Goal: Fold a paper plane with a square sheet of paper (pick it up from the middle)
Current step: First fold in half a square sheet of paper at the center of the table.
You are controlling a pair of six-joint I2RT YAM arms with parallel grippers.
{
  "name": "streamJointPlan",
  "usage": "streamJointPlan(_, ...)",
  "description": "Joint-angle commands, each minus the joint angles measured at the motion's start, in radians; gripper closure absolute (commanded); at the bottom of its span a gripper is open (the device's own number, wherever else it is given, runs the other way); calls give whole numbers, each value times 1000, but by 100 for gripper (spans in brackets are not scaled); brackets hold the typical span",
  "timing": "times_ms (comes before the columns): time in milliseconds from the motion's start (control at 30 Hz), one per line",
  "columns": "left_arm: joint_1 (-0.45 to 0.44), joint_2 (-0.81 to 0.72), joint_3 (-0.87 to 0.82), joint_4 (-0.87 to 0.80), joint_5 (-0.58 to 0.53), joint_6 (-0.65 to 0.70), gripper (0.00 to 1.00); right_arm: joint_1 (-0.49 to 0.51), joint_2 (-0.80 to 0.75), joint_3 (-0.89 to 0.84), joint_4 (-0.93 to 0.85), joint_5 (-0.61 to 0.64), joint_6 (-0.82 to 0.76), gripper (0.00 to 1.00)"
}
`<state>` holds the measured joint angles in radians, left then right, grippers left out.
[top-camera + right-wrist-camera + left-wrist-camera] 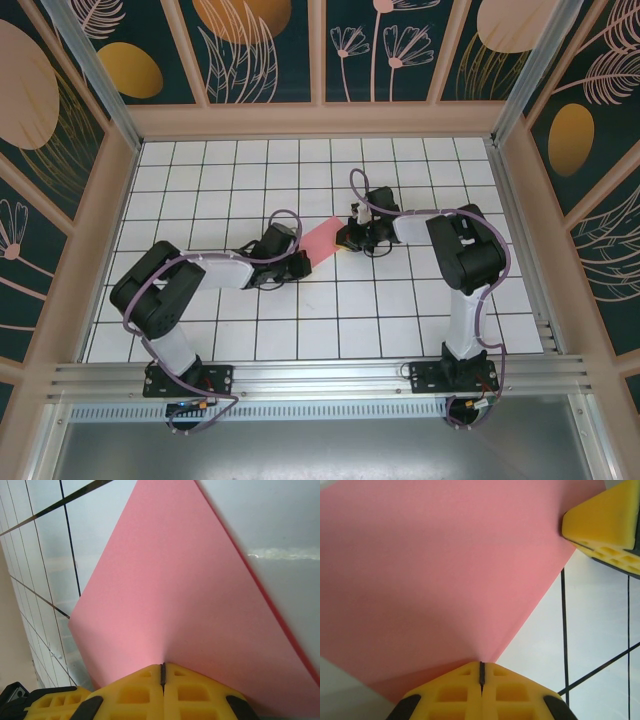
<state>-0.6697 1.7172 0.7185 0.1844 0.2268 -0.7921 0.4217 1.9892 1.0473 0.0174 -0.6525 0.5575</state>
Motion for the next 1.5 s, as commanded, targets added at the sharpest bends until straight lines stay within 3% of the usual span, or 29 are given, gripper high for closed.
streamJointPlan(0, -1, 8, -72, -201, -54, 20, 100, -33, 97, -32, -125, 214, -32, 100)
streamJointPlan(333, 1, 2, -126, -197, -47, 14, 100, -34, 103, -23, -135, 220, -36, 100)
streamJointPlan(533, 0, -92, -155, -204, -24, 26, 100, -34, 101, -21, -140, 223, -37, 100)
streamJointPlan(667, 0, -137, -119, -219, -51, 50, 100, -33, 100, -15, -142, 225, -37, 100)
streamJointPlan(900, 0, -250, -29, -97, -86, 27, 100, -32, 100, -15, -140, 221, -31, 100)
streamJointPlan(1200, 0, -59, 54, -2, -67, -60, 100, -32, 89, -14, -120, 195, -25, 100)
streamJointPlan(1467, -1, 26, 50, -8, -5, -76, 100, -31, 24, -5, -41, 75, -36, 100)
